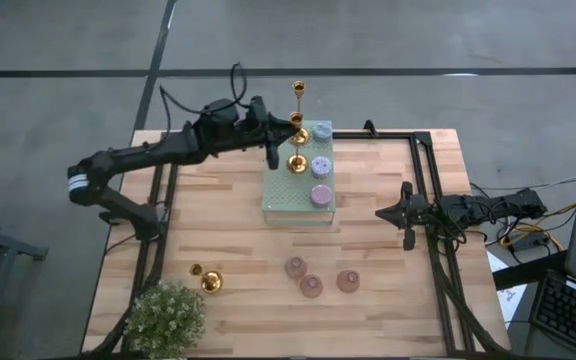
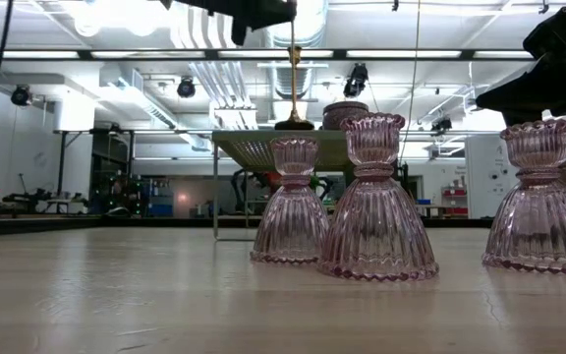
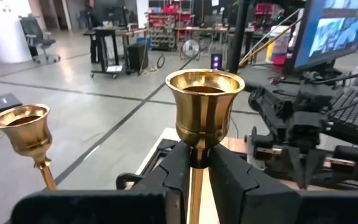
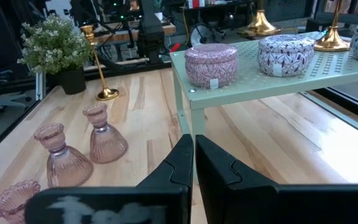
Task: Pick & Place candle stick holders
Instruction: Put the bottom gold candle holder on the shelf aligned with the other gold candle holder, then put the gold candle holder on the shelf aligned with the other gold candle holders
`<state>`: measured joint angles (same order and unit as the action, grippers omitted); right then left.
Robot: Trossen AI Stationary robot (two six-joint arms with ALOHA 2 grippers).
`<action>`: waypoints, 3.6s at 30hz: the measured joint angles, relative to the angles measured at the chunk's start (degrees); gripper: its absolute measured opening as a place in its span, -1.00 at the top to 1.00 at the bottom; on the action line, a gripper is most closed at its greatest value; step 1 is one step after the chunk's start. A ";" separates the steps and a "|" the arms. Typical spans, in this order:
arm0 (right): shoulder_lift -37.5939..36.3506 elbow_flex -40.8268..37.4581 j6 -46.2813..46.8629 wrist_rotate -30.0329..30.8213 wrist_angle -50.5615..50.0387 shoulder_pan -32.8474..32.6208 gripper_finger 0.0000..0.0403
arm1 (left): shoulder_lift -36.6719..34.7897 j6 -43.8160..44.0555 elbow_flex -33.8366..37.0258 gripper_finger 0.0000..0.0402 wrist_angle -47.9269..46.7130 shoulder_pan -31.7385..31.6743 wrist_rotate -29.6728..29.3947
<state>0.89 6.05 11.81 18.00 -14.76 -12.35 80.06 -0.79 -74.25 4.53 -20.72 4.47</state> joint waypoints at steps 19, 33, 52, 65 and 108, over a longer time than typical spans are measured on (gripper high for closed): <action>0.00 0.01 0.00 0.00 -0.01 0.01 0.94 | 6.16 1.65 -3.48 0.76 -1.07 -3.40 -0.15; 0.00 0.01 -0.01 0.00 -0.01 0.01 0.94 | 6.19 3.78 -2.76 0.76 -0.10 -3.59 -0.24; 0.02 0.00 -0.02 0.00 0.00 0.01 0.94 | 6.17 4.99 0.47 0.76 4.01 -3.62 -0.20; 0.02 0.02 0.00 0.00 0.00 0.00 0.94 | 6.09 4.61 0.47 0.70 2.50 -3.66 3.62; 0.00 0.01 0.00 0.00 0.00 0.00 0.94 | -10.98 -7.37 8.99 -0.19 -27.86 -1.68 14.11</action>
<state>0.89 6.05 11.81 18.00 -14.76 -12.35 69.08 -8.16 -65.26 -23.33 -22.40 18.58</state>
